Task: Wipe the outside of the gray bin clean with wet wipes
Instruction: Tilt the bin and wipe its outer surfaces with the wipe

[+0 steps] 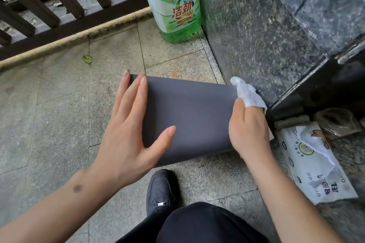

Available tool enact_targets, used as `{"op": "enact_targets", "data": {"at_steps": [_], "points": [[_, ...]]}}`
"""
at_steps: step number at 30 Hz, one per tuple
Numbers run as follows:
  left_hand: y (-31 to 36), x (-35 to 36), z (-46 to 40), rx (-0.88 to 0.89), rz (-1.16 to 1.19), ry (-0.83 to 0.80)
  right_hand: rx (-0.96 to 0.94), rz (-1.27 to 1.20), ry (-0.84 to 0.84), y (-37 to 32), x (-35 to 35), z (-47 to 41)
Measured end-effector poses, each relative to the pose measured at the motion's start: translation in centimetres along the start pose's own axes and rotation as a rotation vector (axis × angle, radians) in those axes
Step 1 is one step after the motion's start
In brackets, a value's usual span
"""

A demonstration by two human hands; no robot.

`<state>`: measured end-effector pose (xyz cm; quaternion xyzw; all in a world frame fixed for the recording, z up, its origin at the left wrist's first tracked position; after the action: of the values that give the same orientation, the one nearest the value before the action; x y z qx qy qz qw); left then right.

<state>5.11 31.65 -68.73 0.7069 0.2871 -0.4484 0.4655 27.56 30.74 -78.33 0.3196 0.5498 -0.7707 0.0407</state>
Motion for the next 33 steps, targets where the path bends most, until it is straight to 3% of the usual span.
{"op": "enact_targets", "data": {"at_steps": [7, 14, 16, 20, 25, 29, 33], "points": [[0.1, 0.2, 0.0, 0.093, -0.018, 0.0, -0.141, 0.049, 0.067, 0.1, 0.1, 4.1], [0.3, 0.3, 0.2, 0.099, 0.032, -0.015, -0.672, -0.02, -0.227, -6.4, 3.1, 5.8], [0.3, 0.3, 0.4, 0.101, 0.052, -0.014, -0.732, -0.083, -0.306, -7.0, 3.5, 6.2], [-0.4, 0.2, 0.7, 0.088, 0.027, 0.002, -0.726, 0.024, -0.338, -5.5, 2.6, 4.1], [-1.2, 0.1, 2.3, 0.116, 0.019, -0.001, -0.409, 0.199, -0.101, -1.8, 1.0, -0.3], [-2.2, -1.4, 3.4, 0.151, 0.071, 0.0, -0.509, 0.144, -0.116, 0.9, 0.2, 0.5], [-3.2, -2.2, 3.0, 0.059, 0.17, -0.002, -0.551, 0.027, -0.201, 3.1, 0.4, 3.1]]}}
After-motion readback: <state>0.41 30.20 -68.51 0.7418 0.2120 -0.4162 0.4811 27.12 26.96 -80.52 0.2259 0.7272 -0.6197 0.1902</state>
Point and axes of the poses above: each hand's wrist, its own z-axis away from the middle knuckle, its own x-axis out of the palm, y = z × x, the point moved 1 cm from there along -z, towards the middle knuckle, and after that the axes turned 2 degrees about -x, right-handed, at the moved point
